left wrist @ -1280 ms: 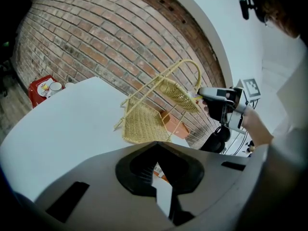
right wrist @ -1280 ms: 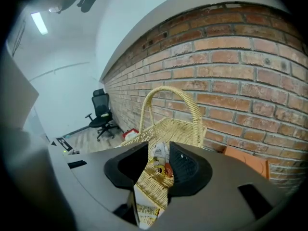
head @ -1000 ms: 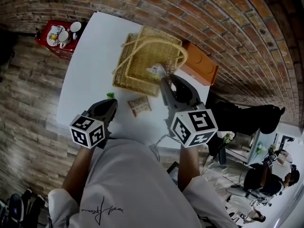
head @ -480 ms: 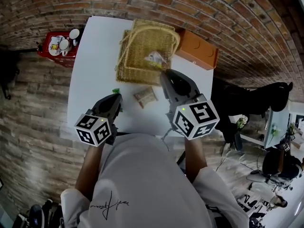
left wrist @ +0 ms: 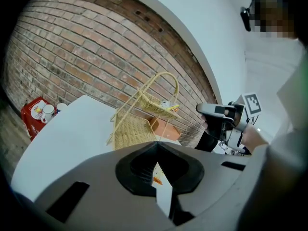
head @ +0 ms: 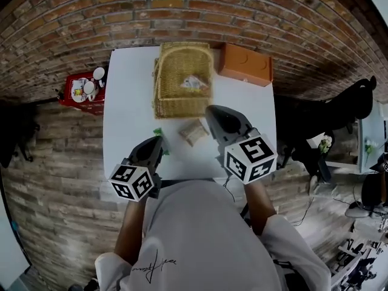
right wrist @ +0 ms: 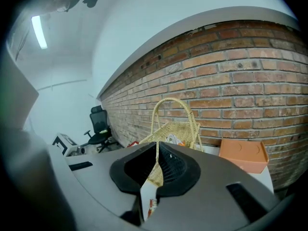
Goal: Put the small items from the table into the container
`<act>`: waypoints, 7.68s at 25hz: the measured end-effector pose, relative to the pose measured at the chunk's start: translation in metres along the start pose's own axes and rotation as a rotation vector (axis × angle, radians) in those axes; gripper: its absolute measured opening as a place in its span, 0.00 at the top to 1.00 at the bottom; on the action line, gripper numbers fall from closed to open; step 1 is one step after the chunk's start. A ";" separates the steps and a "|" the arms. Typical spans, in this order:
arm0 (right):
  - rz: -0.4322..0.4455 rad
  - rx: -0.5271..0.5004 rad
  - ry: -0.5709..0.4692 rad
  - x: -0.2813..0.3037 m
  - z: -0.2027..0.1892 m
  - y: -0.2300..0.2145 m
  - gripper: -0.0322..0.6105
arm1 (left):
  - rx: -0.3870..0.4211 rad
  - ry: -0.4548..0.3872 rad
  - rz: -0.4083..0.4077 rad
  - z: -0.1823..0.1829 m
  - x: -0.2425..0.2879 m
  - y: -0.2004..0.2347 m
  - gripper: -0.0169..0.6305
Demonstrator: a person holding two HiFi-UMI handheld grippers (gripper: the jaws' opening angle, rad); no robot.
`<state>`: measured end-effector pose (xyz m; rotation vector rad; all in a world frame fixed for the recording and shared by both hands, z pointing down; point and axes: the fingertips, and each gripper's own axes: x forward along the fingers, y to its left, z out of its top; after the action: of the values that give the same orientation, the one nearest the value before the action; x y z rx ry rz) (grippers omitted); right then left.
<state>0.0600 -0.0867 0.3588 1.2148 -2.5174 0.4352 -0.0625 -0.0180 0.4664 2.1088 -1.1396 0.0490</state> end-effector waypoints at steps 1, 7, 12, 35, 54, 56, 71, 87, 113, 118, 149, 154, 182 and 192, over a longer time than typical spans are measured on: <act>0.000 -0.001 0.001 -0.002 -0.001 0.001 0.90 | 0.001 -0.004 0.000 0.001 -0.001 -0.001 0.96; 0.006 0.000 0.023 -0.014 -0.018 0.008 0.90 | 0.009 -0.019 -0.026 0.001 0.001 -0.018 0.96; -0.001 0.030 0.050 -0.024 -0.035 0.006 0.91 | 0.016 -0.018 -0.042 -0.001 0.004 -0.032 0.96; 0.097 0.062 0.115 -0.043 -0.088 0.030 0.91 | 0.101 0.006 -0.008 -0.017 0.007 -0.068 0.96; 0.093 0.073 0.179 -0.043 -0.121 0.032 0.92 | 0.161 0.022 0.028 -0.024 0.006 -0.073 0.96; 0.090 0.076 0.182 -0.043 -0.123 0.032 0.92 | 0.144 0.008 0.017 -0.023 0.005 -0.073 0.96; 0.051 0.257 0.261 -0.022 -0.147 0.021 0.91 | 0.078 0.015 0.031 -0.023 0.003 -0.056 0.96; 0.020 0.261 0.346 0.019 -0.159 0.016 0.73 | 0.056 0.087 0.019 -0.014 0.015 -0.028 0.96; -0.100 0.125 0.614 0.063 -0.233 0.002 0.55 | -0.015 0.169 0.037 -0.011 0.022 0.022 0.96; -0.124 0.092 0.650 0.066 -0.239 -0.001 0.55 | -0.027 0.183 0.035 -0.012 0.023 0.028 0.96; -0.097 0.138 0.675 0.061 -0.245 -0.008 0.65 | -0.041 0.169 0.055 -0.011 0.030 0.027 0.96; -0.086 0.138 0.653 0.058 -0.241 -0.005 0.65 | -0.034 0.163 0.054 -0.010 0.029 0.025 0.96; -0.051 0.144 0.522 0.032 -0.215 -0.005 0.66 | 0.016 0.143 0.019 -0.015 0.033 -0.005 0.96; -0.031 0.121 0.458 0.021 -0.198 0.000 0.66 | 0.029 0.144 0.003 -0.022 0.031 -0.016 0.96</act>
<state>0.0758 -0.0222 0.5462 1.0488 -2.1037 0.7710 -0.0257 -0.0207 0.4844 2.0925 -1.0625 0.2160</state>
